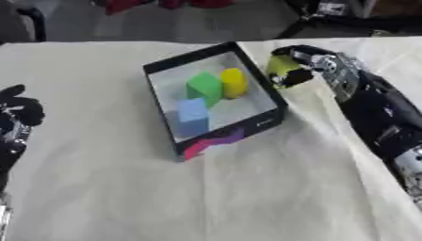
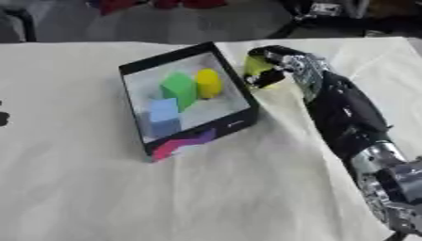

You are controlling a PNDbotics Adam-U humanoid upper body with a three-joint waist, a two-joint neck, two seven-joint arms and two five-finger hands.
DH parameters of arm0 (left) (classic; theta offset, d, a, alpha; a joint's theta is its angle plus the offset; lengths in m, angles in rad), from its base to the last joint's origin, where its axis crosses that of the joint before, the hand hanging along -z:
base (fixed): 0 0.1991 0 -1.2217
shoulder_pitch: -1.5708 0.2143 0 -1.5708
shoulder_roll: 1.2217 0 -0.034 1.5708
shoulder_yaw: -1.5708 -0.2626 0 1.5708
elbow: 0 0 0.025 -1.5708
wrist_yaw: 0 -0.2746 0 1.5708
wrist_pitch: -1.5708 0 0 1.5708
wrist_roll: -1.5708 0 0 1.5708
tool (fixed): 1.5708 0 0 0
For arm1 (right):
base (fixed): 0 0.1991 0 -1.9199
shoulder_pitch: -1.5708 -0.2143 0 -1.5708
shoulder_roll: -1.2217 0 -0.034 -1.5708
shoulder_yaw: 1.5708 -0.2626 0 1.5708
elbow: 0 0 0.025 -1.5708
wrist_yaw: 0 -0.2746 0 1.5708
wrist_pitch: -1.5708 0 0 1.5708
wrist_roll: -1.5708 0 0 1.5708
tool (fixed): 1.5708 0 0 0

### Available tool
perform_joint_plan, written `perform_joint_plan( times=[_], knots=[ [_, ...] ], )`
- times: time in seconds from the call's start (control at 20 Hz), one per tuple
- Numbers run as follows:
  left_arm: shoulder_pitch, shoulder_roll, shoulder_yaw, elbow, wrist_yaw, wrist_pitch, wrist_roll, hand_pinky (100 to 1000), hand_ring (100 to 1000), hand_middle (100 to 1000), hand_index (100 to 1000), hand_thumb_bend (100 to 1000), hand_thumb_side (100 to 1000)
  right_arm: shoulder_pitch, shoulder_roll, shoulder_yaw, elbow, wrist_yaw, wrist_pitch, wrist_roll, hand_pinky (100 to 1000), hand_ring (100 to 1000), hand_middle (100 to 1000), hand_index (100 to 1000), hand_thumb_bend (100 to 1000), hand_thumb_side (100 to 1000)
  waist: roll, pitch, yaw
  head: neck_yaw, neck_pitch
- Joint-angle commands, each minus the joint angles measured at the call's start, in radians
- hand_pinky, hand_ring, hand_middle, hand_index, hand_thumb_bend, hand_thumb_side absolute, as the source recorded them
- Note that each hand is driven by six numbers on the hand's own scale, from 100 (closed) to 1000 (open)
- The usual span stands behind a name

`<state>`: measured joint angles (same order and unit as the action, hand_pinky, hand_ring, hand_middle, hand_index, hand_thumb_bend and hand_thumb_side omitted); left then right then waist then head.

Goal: Pick up objects on the table and place them in the box.

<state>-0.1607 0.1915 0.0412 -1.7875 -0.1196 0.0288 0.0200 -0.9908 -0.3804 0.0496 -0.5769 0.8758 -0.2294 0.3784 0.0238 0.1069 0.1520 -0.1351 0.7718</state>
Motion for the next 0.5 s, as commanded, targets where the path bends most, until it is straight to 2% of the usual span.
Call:
perform_joint_plan(
  times=[0.05, 0.1, 0.25, 0.3, 0.5],
  knots=[
    [-0.017, 0.006, 0.001, -0.020, 0.001, -0.001, -0.003, 645, 582, 610, 825, 753, 669, -0.007, -0.007, -0.002, -0.001, 0.017, -0.005, -0.018, 806, 868, 861, 933, 100, 100, 0.014, 0.005, 0.001, -0.003, -0.002],
    [-0.017, 0.006, 0.001, -0.020, 0.001, -0.001, -0.002, 645, 582, 610, 825, 753, 669, -0.007, -0.007, -0.003, -0.004, 0.018, -0.009, -0.028, 750, 810, 813, 898, 100, 100, 0.014, 0.004, 0.000, -0.003, -0.002],
    [-0.016, 0.006, 0.001, -0.019, 0.001, -0.001, -0.003, 645, 582, 610, 825, 752, 669, -0.006, -0.009, -0.004, -0.018, 0.018, -0.022, -0.069, 669, 729, 741, 820, 100, 100, 0.014, 0.003, -0.001, -0.003, -0.002],
    [-0.016, 0.006, 0.001, -0.019, 0.001, -0.001, -0.002, 646, 583, 610, 825, 751, 669, -0.006, -0.010, -0.004, -0.023, 0.019, -0.026, -0.084, 632, 686, 683, 773, 100, 100, 0.014, 0.002, -0.002, -0.003, -0.002],
    [-0.015, 0.007, 0.004, -0.019, 0.000, -0.001, 0.000, 646, 582, 609, 825, 752, 669, -0.007, -0.013, 0.004, -0.057, 0.029, -0.045, -0.139, 579, 622, 610, 721, 100, 100, 0.013, 0.000, -0.004, -0.002, -0.002]
  ],
)
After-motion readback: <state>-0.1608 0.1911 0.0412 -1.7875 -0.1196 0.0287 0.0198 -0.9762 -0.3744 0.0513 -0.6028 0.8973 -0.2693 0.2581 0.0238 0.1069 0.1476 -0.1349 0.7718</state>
